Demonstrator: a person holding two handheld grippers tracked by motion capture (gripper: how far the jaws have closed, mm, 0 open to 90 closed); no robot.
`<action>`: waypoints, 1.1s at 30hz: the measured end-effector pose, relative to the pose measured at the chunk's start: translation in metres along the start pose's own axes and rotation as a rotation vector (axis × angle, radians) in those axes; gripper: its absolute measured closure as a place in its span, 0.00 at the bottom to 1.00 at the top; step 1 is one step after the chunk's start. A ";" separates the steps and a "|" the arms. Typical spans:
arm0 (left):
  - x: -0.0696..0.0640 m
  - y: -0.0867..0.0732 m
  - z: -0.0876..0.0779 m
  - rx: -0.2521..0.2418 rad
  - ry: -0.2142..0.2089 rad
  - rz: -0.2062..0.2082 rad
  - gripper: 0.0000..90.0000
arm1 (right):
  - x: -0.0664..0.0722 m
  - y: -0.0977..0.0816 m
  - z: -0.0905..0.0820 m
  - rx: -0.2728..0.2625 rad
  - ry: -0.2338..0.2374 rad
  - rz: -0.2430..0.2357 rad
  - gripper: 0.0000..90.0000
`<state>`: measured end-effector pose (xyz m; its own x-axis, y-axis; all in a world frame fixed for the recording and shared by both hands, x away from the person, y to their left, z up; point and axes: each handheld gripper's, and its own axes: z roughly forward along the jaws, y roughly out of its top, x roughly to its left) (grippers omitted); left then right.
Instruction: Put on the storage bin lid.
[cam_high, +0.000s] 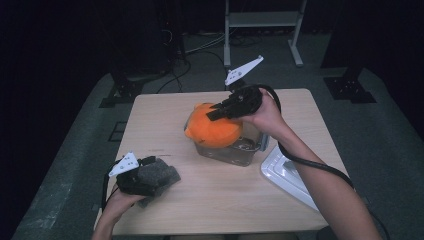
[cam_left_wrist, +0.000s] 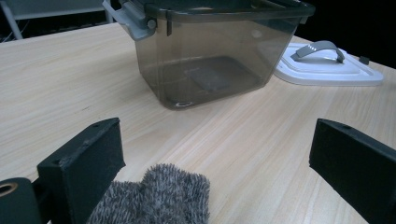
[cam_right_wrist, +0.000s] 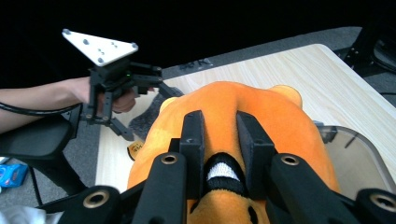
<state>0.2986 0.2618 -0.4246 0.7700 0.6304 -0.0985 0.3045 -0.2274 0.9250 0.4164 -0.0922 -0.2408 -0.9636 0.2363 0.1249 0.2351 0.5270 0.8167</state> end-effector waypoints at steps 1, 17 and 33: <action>0.000 0.000 0.000 0.000 -0.001 0.000 0.03 | -0.002 0.000 0.000 0.001 -0.001 0.002 0.82; -0.001 0.000 0.000 0.002 -0.009 0.006 0.03 | -0.032 -0.010 0.008 0.004 -0.033 0.062 0.82; -0.002 -0.001 0.001 0.007 -0.015 0.004 0.03 | -0.055 -0.025 0.017 0.019 -0.058 0.113 0.81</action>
<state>0.2978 0.2600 -0.4260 0.7794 0.6184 -0.1002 0.3052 -0.2352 0.9228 0.4658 -0.1047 -0.2771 -0.9221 0.3413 0.1823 0.3444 0.5094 0.7886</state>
